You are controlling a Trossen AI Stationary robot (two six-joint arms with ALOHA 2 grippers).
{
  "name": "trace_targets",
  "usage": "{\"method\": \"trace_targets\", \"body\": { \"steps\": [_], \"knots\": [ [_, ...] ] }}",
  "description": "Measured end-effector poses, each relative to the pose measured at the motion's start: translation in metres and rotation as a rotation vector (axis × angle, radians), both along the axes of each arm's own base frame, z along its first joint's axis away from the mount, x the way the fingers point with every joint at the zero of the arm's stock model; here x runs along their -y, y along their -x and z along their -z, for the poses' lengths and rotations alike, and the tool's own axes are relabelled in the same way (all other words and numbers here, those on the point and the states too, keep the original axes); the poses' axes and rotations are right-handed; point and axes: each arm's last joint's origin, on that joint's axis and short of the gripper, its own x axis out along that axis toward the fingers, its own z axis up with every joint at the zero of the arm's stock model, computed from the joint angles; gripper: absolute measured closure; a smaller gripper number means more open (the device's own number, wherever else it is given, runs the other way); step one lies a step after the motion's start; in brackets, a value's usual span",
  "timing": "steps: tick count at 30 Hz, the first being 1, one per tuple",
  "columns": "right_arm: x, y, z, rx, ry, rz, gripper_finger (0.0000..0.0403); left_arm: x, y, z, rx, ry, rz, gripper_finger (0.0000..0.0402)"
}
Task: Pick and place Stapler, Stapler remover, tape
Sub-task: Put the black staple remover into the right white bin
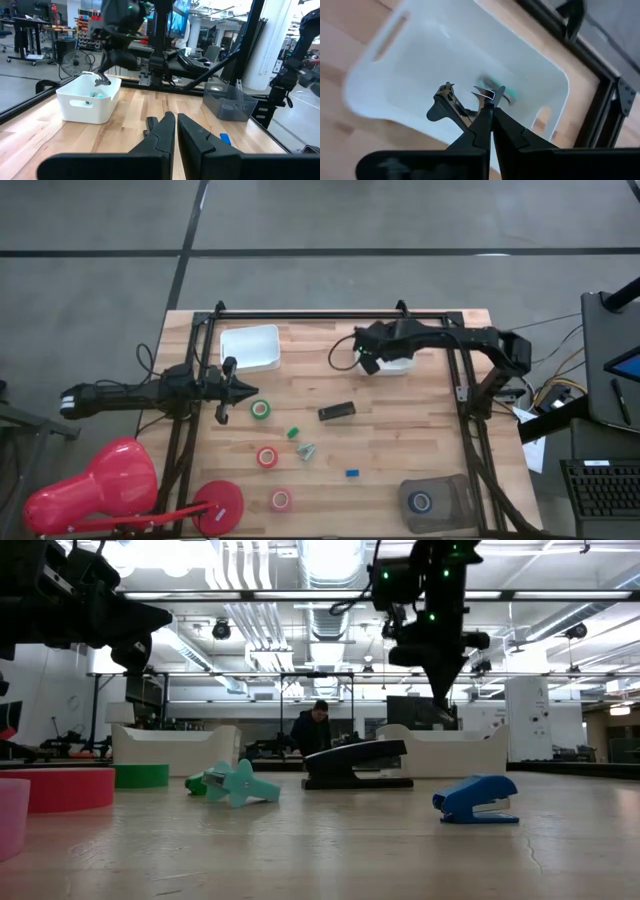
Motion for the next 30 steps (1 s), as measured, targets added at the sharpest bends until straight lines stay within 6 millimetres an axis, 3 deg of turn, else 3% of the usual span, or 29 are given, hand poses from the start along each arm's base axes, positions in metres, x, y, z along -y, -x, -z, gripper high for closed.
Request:
{"method": "trace_targets", "body": {
  "steps": [10,30],
  "knots": [
    [0.022,0.01,0.017,0.009,-0.061,0.034,0.0394,0.0,0.0,0.0,0.0,0.0,0.0,0.0378],
    [0.022,0.012,0.045,0.068,-0.111,0.019,0.0394,0.0,0.0,0.0,0.0,0.0,0.0,0.0378]
  ]
}}
